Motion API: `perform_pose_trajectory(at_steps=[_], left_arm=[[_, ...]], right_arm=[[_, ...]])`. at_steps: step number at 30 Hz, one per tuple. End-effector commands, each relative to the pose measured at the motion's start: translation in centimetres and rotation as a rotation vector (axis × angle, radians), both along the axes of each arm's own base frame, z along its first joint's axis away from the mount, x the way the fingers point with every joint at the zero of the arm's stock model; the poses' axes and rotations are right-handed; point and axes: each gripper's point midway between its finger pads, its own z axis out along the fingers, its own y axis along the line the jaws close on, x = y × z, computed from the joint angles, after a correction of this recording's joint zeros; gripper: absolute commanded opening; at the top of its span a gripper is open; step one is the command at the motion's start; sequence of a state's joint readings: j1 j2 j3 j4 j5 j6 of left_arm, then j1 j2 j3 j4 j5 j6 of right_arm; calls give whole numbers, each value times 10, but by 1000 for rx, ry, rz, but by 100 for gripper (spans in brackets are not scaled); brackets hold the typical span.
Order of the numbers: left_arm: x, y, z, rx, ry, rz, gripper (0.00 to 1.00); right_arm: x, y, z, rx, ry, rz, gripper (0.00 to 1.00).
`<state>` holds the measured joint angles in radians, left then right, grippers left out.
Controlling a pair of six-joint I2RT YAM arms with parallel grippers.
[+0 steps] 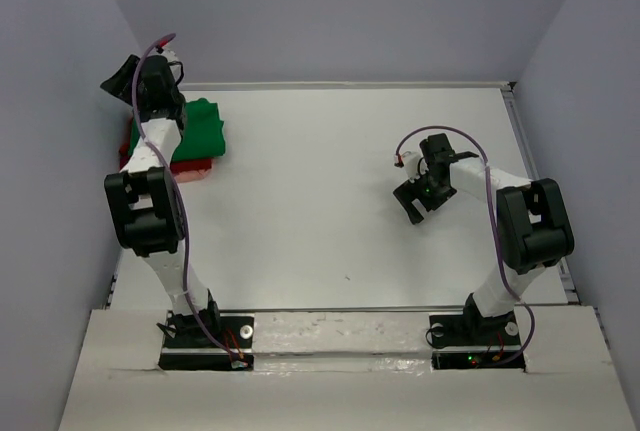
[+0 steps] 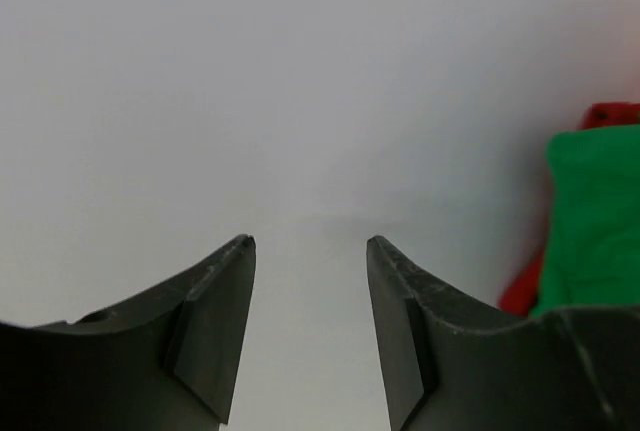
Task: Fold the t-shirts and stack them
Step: Place the square-folded T-shirt at the corner of the board, then smooth out the square-folded T-shirt at the corner of the board.
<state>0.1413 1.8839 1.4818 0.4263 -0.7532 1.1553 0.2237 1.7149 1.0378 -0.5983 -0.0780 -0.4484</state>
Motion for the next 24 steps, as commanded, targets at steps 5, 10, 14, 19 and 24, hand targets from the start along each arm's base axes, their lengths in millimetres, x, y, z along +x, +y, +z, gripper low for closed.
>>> perform_pose_trajectory(at_steps=[5,10,14,19,24], left_arm=[[18,-80,-33,-610,-51,-334,48],[22,-92,-69,-733,-30,-324,5],[28,-85,-74,-685,-61,-319,2],[35,-72,-79,-640,-74,-285,0],[37,-51,-85,-615,-91,-231,0]], right_arm=[[-7,-3,-12,-13,23,4,100],[-9,-6,-18,-30,36,-2,100],[-9,-8,-23,-42,49,-4,100],[-11,-13,-29,-56,68,-15,100],[-13,-15,-35,-68,83,-17,100]])
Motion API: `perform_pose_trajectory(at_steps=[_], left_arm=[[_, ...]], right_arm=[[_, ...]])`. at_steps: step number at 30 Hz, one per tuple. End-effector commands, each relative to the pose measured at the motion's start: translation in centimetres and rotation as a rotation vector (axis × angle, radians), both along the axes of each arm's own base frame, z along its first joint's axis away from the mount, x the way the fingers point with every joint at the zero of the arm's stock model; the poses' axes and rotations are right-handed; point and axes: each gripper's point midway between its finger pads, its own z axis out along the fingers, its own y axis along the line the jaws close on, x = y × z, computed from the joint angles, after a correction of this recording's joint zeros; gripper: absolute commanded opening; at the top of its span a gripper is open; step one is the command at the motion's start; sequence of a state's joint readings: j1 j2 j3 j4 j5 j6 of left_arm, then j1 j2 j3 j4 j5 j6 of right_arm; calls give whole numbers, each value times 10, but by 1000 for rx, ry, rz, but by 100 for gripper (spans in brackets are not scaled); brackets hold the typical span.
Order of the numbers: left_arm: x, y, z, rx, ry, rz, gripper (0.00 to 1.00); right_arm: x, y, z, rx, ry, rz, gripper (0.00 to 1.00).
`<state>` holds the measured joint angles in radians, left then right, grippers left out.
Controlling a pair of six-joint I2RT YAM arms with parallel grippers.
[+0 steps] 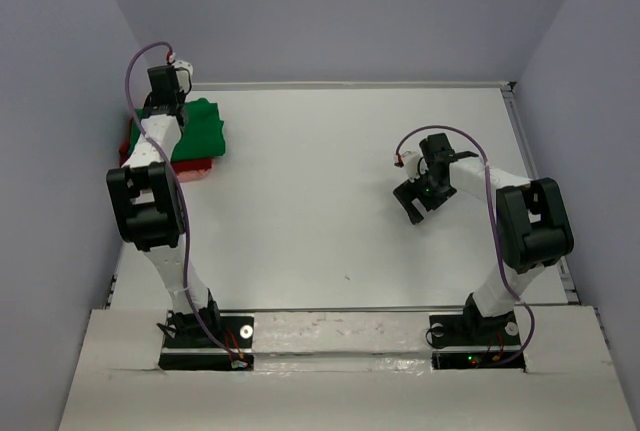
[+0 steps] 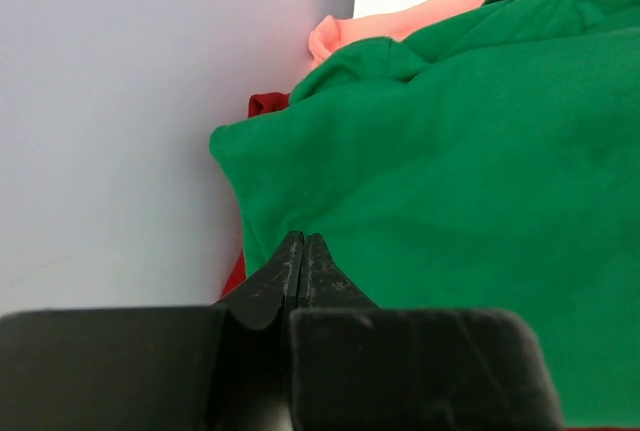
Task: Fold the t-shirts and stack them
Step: Smooth out the square-folded T-shirt at the corner of the board.
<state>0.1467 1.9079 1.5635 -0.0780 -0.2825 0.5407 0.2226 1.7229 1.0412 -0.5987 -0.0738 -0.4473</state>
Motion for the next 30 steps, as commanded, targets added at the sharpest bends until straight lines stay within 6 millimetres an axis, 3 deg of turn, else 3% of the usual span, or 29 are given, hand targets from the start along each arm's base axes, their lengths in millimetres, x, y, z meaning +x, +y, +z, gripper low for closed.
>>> perform_pose_trajectory(at_steps=[1,14,16,17,18,19,22,23,25,26,27,29,30], left_arm=[[5,25,15,23,-75,71,0],[12,60,-1,45,-70,118,0],[19,65,2,59,-83,122,0],[22,68,-7,61,-70,124,0],[28,70,-2,68,-78,125,0],[32,72,-14,70,-58,125,0],[45,76,-13,78,-74,123,0],[50,79,-26,77,-57,128,0],[63,82,-22,86,-78,129,0],[69,83,-39,84,-55,124,0],[75,86,-33,88,-68,129,0],[83,87,-52,76,-42,132,0],[86,88,-49,80,-47,134,0]], right_arm=[[-13,-14,-33,-64,80,-14,100],[-13,-16,-34,-60,85,-26,100],[-13,-16,-34,-60,85,-26,100],[-13,-18,-34,-56,84,-36,100],[-13,-18,-34,-55,86,-36,100],[-13,-18,-34,-54,88,-36,100],[-14,-20,-35,-51,92,-45,100],[-14,-19,-35,-48,94,-45,100],[-14,-19,-35,-44,98,-45,100],[-14,-21,-36,-43,102,-54,100],[-14,-21,-35,-41,102,-55,100],[-14,-20,-36,-39,106,-53,100],[-15,-20,-35,-39,106,-53,100]])
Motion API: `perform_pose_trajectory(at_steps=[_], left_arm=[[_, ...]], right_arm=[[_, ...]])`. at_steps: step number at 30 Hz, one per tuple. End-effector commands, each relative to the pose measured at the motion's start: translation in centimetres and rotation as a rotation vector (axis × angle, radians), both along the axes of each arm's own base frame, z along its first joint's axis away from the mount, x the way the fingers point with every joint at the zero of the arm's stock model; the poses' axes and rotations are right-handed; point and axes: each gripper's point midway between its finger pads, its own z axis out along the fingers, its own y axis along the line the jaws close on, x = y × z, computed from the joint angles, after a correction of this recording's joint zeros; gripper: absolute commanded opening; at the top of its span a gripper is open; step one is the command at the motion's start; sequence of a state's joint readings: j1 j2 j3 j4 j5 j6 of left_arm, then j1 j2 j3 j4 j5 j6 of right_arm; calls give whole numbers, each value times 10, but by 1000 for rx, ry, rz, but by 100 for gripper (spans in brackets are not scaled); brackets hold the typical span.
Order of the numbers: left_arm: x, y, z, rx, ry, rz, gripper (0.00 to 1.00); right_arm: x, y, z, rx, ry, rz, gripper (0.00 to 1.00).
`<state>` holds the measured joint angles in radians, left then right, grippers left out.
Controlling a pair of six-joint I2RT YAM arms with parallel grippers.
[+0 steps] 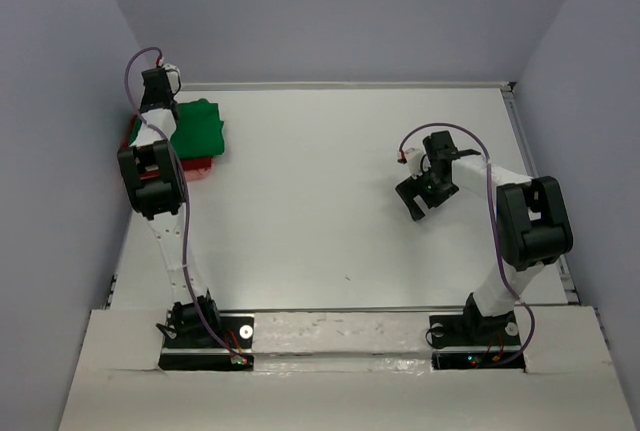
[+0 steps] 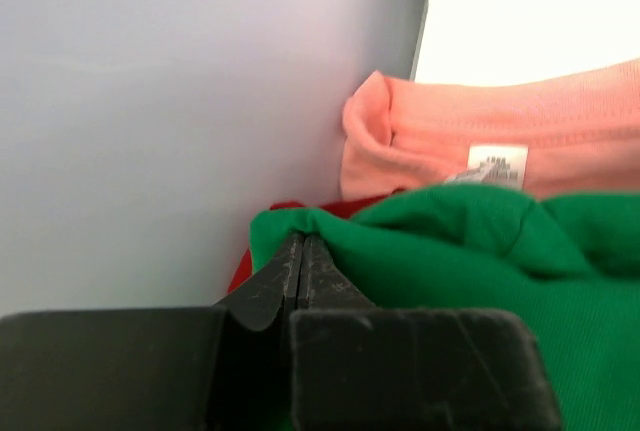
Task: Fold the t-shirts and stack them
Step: Smooth out the square-folded T-shirt at the corner of the board, then reset both arms
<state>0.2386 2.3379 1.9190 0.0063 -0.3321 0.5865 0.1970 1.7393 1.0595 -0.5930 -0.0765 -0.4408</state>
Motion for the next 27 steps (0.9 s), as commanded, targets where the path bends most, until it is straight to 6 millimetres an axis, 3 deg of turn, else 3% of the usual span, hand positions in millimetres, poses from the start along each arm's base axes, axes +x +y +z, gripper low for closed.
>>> perform_pose_trajectory(at_steps=[1,4,6,13,14,15,16,19,20,22,23,24,25,27], left_arm=[[16,11,21,24,-61,22,0],[15,15,20,45,-55,45,0],[11,17,30,60,-60,55,0],[-15,3,127,59,-187,55,0],[-27,-4,170,58,-259,44,0],[-33,-13,184,39,-275,14,0],[-48,-21,227,30,-352,3,0],[-71,-46,275,-23,-408,-64,0],[-88,-57,304,-41,-461,-79,0],[-104,-83,317,-89,-456,-156,0],[-121,-102,339,-114,-494,-229,0],[-127,-118,323,-154,-458,-271,0],[-151,-131,341,-158,-499,-315,0],[-167,-157,331,-220,-505,-404,0]], right_arm=[[-23,-14,-36,-43,114,-22,100],[-22,-14,-36,-43,112,-20,100],[-22,-14,-36,-44,112,-19,100],[-19,-16,-30,-52,88,-19,100],[-16,-16,-24,-50,69,-20,100],[-12,-17,-19,-56,49,-26,100],[-10,-17,-15,-56,37,-28,100],[-4,-14,-2,-36,-2,-27,100],[-3,-13,1,-32,-10,-28,100],[0,-11,10,-17,-40,-24,100],[1,-10,13,-13,-50,-25,100],[4,-10,19,-8,-71,-28,100],[6,-10,22,-6,-86,-35,100],[10,-11,27,-7,-118,-55,100]])
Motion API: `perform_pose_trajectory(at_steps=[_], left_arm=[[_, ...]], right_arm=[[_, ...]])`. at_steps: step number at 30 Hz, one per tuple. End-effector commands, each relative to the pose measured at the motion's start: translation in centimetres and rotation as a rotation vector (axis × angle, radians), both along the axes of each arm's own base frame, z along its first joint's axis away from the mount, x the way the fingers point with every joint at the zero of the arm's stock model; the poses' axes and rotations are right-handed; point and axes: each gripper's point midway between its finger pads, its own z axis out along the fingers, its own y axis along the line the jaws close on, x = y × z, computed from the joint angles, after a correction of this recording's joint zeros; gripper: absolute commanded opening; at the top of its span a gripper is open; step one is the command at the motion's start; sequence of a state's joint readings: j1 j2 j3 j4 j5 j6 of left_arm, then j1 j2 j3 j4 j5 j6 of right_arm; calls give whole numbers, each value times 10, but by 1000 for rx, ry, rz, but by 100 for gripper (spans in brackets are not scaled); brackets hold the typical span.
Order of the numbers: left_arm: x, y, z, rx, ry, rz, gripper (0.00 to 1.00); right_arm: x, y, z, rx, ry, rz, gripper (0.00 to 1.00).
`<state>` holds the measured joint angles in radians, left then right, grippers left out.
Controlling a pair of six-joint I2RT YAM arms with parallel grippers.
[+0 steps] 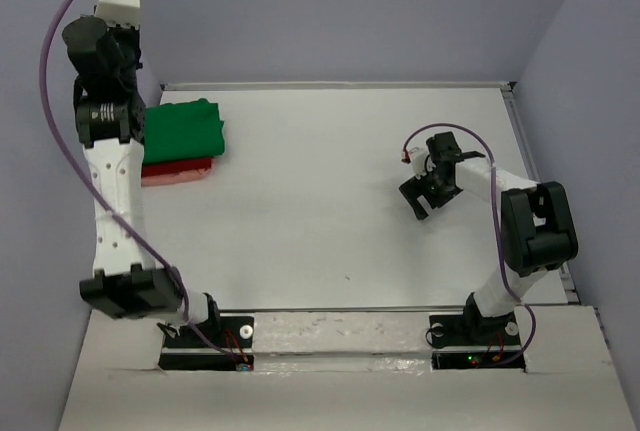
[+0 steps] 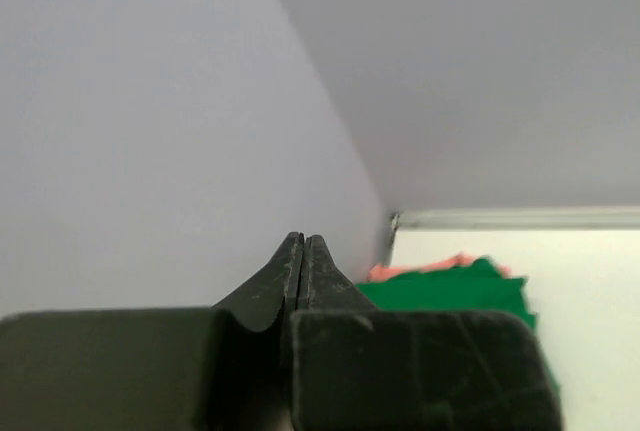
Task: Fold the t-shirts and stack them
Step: Reset both arms
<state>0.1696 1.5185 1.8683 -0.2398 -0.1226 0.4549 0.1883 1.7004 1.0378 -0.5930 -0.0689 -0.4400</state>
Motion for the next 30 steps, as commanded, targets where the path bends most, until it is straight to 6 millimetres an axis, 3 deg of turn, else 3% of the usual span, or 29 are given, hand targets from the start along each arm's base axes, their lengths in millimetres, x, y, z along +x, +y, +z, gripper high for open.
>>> perform_pose_trajectory(at_steps=[1,2,3,4,6,10,15,17,18,21,25,27,30], left_arm=[[-37,-61,-52,-109,80,-248,1],[-43,-71,-63,-122,80,-293,1],[-44,-78,-100,-133,113,-322,2],[-57,-92,-98,-107,95,-380,0],[-63,-100,-137,-104,150,-412,0],[-72,-126,-166,-146,191,-508,0],[-74,-142,-185,-201,196,-583,4],[-78,-143,-189,-205,180,-584,5],[-78,-143,-201,-202,167,-589,6],[-88,-145,-209,-184,140,-598,12],[-99,-145,-228,-177,110,-605,34],[-107,-150,-224,-163,72,-640,43],[-116,-154,-233,-176,65,-667,58]], right_arm=[[16,-7,26,-6,-122,-52,100],[21,-11,30,-6,-145,-78,100],[23,-12,34,-10,-163,-88,100],[25,-12,36,-8,-175,-95,100],[32,-15,44,-17,-209,-137,100],[47,-24,73,-46,-306,-201,100],[56,-45,109,-82,-456,-328,100],[47,-42,103,-60,-447,-330,100],[45,-37,109,1,-456,-308,100],[42,-37,113,42,-467,-306,100],[44,-35,104,46,-441,-297,100],[43,-35,98,36,-424,-290,100],[42,-38,91,15,-408,-283,100]])
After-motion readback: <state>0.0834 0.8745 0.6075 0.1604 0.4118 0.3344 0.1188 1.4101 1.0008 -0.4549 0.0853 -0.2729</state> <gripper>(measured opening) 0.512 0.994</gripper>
